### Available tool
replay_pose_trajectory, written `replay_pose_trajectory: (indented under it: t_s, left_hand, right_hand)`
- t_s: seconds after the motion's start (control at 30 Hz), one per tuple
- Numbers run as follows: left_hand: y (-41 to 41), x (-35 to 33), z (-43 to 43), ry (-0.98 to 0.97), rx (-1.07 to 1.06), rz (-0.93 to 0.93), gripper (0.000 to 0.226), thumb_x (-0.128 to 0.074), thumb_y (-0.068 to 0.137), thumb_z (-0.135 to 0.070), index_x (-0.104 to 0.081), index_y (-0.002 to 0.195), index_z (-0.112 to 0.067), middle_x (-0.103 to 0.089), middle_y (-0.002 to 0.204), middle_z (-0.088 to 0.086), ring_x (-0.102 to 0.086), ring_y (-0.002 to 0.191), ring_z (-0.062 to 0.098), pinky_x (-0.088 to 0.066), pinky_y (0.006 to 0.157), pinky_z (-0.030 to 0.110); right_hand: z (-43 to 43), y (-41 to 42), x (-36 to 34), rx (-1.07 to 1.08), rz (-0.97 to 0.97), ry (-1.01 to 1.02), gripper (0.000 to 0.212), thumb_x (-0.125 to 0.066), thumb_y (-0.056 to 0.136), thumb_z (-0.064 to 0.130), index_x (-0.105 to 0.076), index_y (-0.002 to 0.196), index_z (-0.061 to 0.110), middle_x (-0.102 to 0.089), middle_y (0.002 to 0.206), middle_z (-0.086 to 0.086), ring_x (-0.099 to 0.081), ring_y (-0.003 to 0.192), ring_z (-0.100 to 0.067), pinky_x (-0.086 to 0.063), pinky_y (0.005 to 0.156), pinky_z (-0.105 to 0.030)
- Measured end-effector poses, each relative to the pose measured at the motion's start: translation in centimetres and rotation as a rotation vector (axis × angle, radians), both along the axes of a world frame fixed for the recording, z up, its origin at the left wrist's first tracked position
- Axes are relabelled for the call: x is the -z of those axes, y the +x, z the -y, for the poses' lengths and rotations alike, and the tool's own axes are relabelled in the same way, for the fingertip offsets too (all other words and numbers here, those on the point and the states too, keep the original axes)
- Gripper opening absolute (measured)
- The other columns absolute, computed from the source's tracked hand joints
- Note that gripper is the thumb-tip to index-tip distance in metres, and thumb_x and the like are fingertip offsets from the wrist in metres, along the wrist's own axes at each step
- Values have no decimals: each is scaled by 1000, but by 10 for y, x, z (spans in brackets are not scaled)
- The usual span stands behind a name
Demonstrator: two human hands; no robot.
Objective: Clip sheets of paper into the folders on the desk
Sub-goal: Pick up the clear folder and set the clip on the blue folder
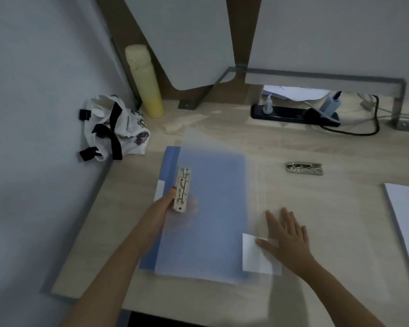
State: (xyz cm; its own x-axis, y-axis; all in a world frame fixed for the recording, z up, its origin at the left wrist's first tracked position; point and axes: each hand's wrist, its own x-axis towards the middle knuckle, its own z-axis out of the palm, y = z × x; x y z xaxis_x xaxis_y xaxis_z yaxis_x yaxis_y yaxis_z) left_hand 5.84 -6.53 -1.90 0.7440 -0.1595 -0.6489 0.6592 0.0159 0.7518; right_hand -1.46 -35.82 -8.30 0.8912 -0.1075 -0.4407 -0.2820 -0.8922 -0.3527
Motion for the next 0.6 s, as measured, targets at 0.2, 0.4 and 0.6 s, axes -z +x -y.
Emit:
replay_pose_trajectory:
  t_s: [0.2,0.4,0.6]
  left_hand:
    - [-3,28,-5,240,-88,50,30,-35,100,-25,-62,88,-18,-72,67,-3,-69,57,6,-56,55,25]
    - [-12,30,-11,172,-74,41,26,-33,100,-18,-58,96,-16,-69,93,6,-71,65,4,-58,58,20]
    - [-21,34,-21,78,-39,27,24,-36,99,-13,-59,103,-12,-73,94,4,-72,83,9,-59,68,22]
  right_hand:
    - [-1,-3,0,33,-13,-22,86,-47,76,68,-3,144,40,11,157,-5,12,145,-21,-1,115,-48]
    - [-20,16,-5,13,-21,48,90,-51,74,67,-1,144,40,10,158,-4,11,145,-22,0,114,-50]
    - [-17,17,-4,-54,-52,9,91,-50,74,68,0,144,41,15,157,-4,17,144,-23,2,113,-52]
